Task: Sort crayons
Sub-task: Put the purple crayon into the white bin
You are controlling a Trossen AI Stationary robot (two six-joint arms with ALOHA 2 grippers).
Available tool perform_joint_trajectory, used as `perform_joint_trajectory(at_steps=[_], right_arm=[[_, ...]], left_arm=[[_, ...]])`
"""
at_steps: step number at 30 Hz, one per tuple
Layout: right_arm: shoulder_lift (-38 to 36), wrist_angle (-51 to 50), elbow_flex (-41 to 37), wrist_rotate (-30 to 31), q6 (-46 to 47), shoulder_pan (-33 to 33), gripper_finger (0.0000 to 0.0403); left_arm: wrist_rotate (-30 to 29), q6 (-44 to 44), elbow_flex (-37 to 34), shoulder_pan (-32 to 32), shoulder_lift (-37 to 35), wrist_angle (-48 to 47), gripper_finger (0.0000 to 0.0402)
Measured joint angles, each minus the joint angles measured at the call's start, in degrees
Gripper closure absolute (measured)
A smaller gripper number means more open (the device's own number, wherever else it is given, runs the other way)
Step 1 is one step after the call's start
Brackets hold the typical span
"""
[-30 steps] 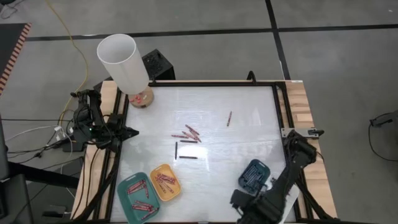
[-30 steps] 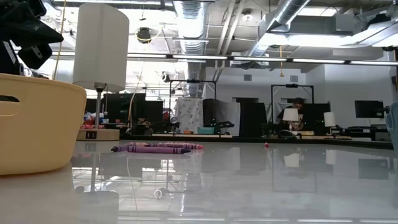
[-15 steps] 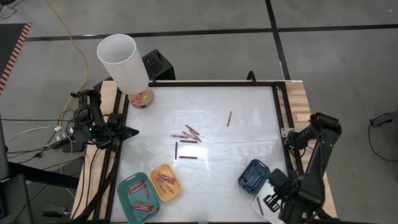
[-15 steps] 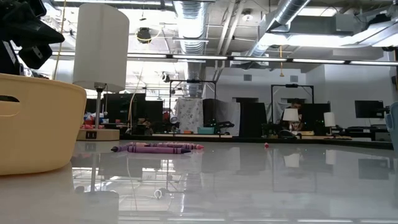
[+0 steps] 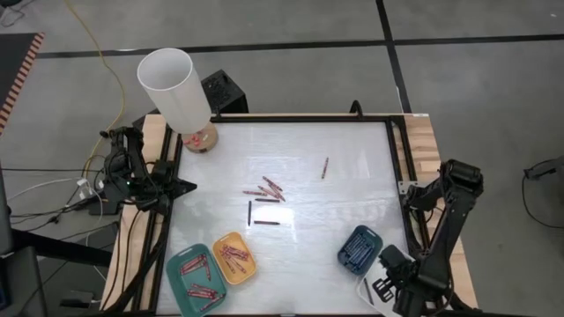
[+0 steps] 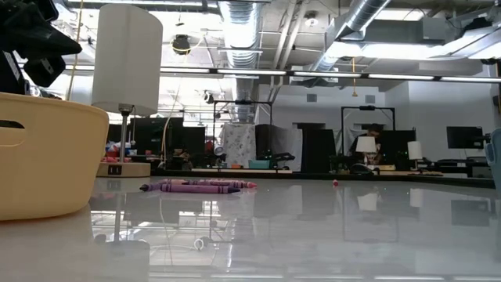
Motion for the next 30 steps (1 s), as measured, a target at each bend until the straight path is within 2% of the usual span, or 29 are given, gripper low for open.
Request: perform_joint_trajectory(at_steps=[8,13,19,24,26,30], right_arm=[[0.0,0.69,-1.71,-0.22,0.43,-0.65,0.0364],[0.0,1.68,-1.71,-0.22,0.4,-0.65,0.0346],[0.0,2.18,-1.71,-0.2,-0.07,-0.98,0.0342],[-0.41,5.63,-1.71,-0.16,-0.73,-4.72,0.0342],[-0.59,8.11,-1.4,-0.08,-3.63,-7.49,0.0342],[-0.59,13.74,0.51,-0.02,-19.3,-13.76,0.0342]], left_arm=[[0.86,-0.09,0.0,0.02,0.0,0.02,0.0401],[3.84,0.4,0.0,0.0,-0.02,-0.02,0.0401],[4.85,0.39,0.01,0.0,-0.02,-0.01,0.0401],[4.9,0.42,0.0,0.0,-0.01,-0.03,0.0402],[4.9,0.42,0.0,0.0,-0.01,-0.04,0.0401],[4.92,0.42,0.0,0.0,-0.01,-0.08,0.0401]])
